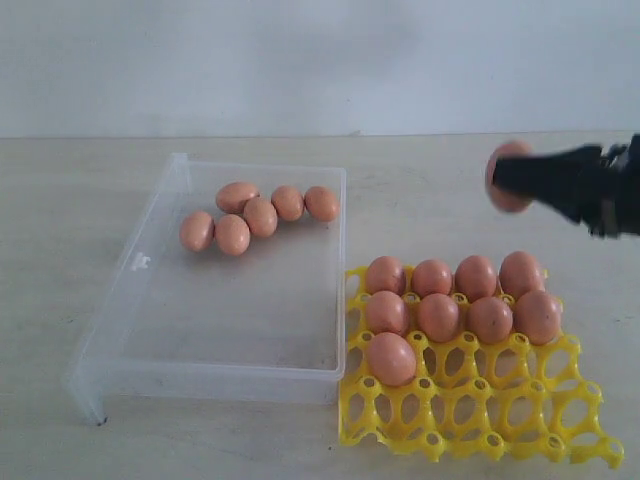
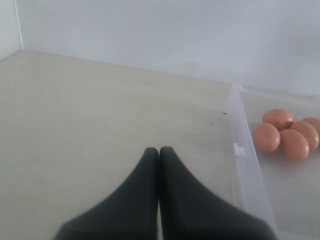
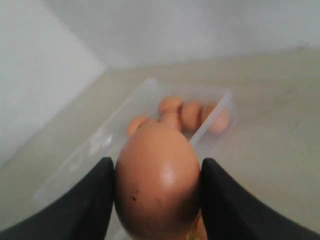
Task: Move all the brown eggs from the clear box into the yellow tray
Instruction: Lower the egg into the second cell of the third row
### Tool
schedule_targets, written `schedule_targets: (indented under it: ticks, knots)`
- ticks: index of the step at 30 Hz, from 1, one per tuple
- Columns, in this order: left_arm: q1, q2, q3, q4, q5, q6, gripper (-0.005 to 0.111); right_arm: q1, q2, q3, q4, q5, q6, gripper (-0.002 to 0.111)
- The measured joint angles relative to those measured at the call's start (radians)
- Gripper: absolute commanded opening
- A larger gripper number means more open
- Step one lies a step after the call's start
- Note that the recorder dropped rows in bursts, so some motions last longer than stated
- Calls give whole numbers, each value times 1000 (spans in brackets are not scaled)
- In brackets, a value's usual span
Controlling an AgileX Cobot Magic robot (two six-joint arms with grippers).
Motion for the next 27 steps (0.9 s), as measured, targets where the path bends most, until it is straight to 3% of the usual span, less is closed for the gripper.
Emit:
schedule_targets:
  ticks: [2, 6, 16, 27]
  knots:
    - [0, 0, 0, 0, 0, 0, -4, 13, 2, 2, -137, -11, 21, 0]
    - [0, 0, 0, 0, 0, 0, -4, 87, 2, 2, -197, -7, 26, 0]
    - [0, 0, 0, 0, 0, 0, -4, 332, 2, 2, -322, 246, 32, 0]
    - [0, 0, 0, 0, 0, 0, -4, 357, 2, 2, -327, 420, 99, 0]
